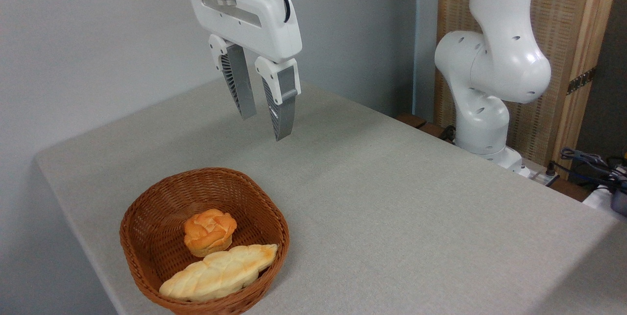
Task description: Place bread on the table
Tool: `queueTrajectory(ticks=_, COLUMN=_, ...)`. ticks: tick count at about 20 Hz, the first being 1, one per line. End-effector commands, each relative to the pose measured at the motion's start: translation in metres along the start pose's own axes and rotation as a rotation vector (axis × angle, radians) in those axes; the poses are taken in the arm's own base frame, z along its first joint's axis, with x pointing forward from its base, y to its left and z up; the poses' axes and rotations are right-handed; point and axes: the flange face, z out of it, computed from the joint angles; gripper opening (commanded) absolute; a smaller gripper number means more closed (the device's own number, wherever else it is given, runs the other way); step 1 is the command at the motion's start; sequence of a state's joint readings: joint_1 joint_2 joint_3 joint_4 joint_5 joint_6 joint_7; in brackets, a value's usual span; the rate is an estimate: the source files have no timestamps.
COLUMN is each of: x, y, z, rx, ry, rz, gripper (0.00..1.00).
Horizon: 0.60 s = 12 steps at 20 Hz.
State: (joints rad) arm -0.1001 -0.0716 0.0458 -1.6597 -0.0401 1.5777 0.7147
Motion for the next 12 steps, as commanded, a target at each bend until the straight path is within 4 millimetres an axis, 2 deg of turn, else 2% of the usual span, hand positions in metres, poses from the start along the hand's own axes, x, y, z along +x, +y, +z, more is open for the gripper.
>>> queueTrajectory(ticks=1, x=-0.0021, y=-0.0021, z=-0.0049, rx=-0.039, ry=0.025, rz=-0.004, gripper=1.00)
queueTrajectory(ticks=12, x=-0.0016, y=-0.0036, z=-0.0048, rx=-0.036, ry=0.031, rz=-0.006, gripper=1.00)
